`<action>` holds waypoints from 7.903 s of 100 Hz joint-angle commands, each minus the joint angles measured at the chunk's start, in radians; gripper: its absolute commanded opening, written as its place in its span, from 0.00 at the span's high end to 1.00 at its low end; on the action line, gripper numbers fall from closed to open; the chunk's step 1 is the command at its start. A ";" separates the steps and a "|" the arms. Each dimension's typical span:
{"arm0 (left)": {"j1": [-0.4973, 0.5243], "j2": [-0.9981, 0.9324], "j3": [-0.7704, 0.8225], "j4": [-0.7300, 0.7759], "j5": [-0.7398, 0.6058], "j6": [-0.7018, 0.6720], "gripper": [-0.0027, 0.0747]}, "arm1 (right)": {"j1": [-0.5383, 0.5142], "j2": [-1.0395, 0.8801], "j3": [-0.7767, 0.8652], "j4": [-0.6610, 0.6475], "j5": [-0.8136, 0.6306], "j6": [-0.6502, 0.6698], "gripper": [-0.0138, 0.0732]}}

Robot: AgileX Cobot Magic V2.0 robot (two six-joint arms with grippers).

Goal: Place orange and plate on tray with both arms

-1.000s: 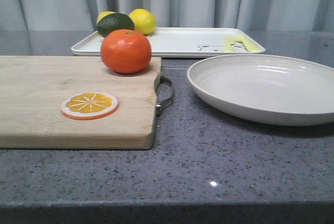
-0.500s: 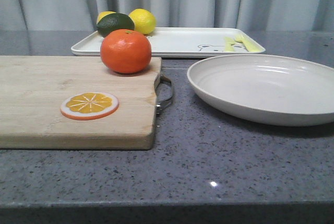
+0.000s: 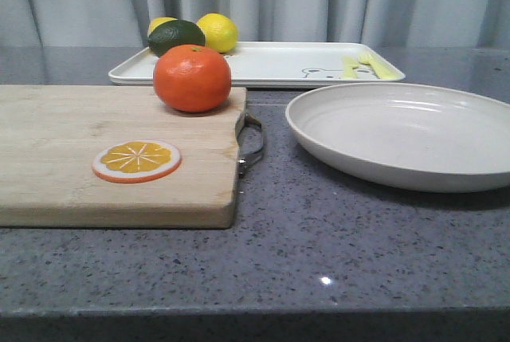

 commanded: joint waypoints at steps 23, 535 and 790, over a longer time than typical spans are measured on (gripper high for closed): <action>0.000 0.061 -0.034 -0.001 -0.081 0.000 0.58 | -0.004 0.009 -0.035 -0.003 -0.084 -0.007 0.92; -0.827 1.458 -1.585 -0.351 1.114 0.066 0.24 | -0.004 0.009 -0.035 -0.003 -0.084 -0.007 0.92; -0.827 -0.138 -0.036 -0.311 0.313 0.091 0.99 | -0.004 0.009 -0.035 -0.003 -0.084 -0.007 0.92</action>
